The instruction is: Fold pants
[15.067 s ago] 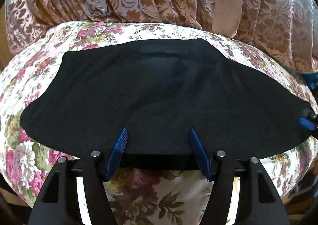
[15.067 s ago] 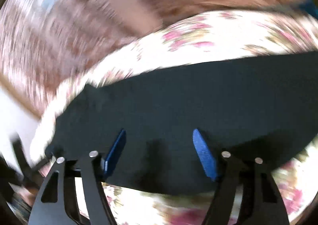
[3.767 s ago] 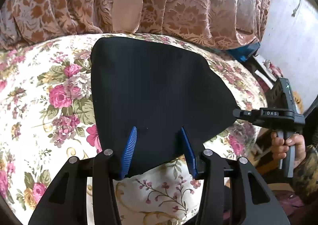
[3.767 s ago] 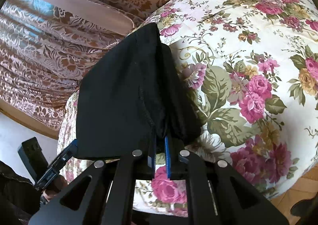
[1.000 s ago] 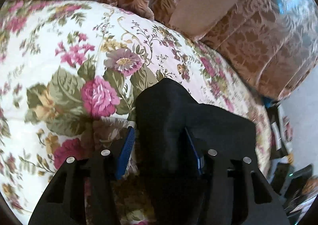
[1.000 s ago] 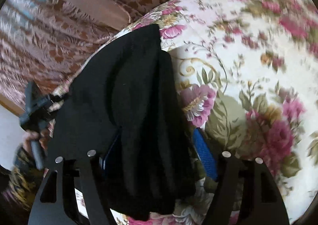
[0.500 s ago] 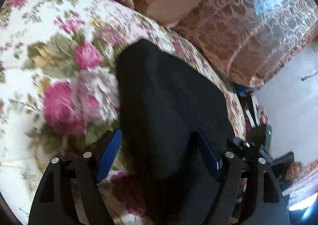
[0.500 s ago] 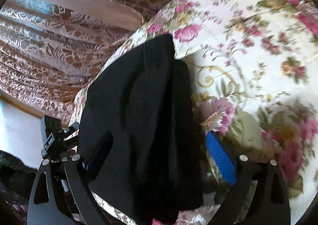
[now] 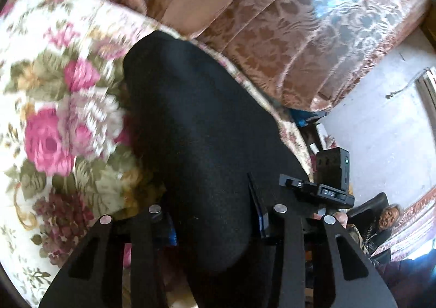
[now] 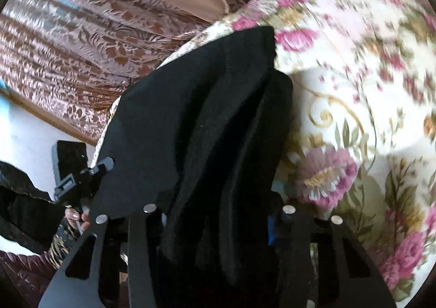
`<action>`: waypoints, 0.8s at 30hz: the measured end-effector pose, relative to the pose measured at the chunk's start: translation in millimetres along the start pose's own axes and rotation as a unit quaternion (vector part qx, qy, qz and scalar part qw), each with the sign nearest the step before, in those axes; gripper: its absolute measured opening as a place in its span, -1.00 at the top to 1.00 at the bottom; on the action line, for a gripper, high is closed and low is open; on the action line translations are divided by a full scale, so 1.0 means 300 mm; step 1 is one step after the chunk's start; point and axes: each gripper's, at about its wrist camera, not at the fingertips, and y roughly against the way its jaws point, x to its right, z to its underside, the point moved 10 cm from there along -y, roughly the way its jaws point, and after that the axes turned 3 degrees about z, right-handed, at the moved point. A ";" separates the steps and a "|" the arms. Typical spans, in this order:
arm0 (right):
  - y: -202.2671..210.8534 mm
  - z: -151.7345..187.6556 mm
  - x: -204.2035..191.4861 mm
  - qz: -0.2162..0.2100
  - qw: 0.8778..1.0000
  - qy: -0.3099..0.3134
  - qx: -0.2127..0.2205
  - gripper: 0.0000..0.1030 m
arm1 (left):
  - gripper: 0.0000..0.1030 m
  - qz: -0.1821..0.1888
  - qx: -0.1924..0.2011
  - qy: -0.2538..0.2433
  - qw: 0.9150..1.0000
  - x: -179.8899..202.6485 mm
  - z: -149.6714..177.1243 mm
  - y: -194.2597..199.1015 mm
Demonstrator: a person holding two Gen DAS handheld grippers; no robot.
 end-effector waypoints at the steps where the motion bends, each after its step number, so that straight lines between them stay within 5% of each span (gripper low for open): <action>1: 0.005 -0.020 -0.023 -0.003 1.000 0.008 0.004 0.14 | 0.25 -0.005 0.008 -0.011 1.000 0.015 -0.024 0.017; 8: -0.042 -0.228 -0.122 -0.016 0.999 0.044 0.027 0.14 | 0.24 -0.041 0.047 -0.055 0.997 0.013 -0.225 0.090; 16: -0.244 -0.467 -0.146 -0.016 0.998 0.055 0.009 0.08 | 0.23 -0.095 0.063 -0.053 0.992 -0.175 -0.444 0.086; 20: -0.393 -0.475 -0.065 0.002 0.999 0.038 -0.027 0.01 | 0.18 -0.140 0.039 -0.021 0.989 -0.358 -0.437 0.043; 22: -0.470 -0.441 -0.012 -0.009 0.999 0.021 -0.033 -0.21 | 0.09 -0.174 0.014 0.013 0.985 -0.495 -0.387 -0.004; 24: -0.467 -0.441 -0.001 -0.028 0.999 0.008 -0.021 -0.21 | 0.06 -0.144 0.037 0.030 0.988 -0.518 -0.375 0.004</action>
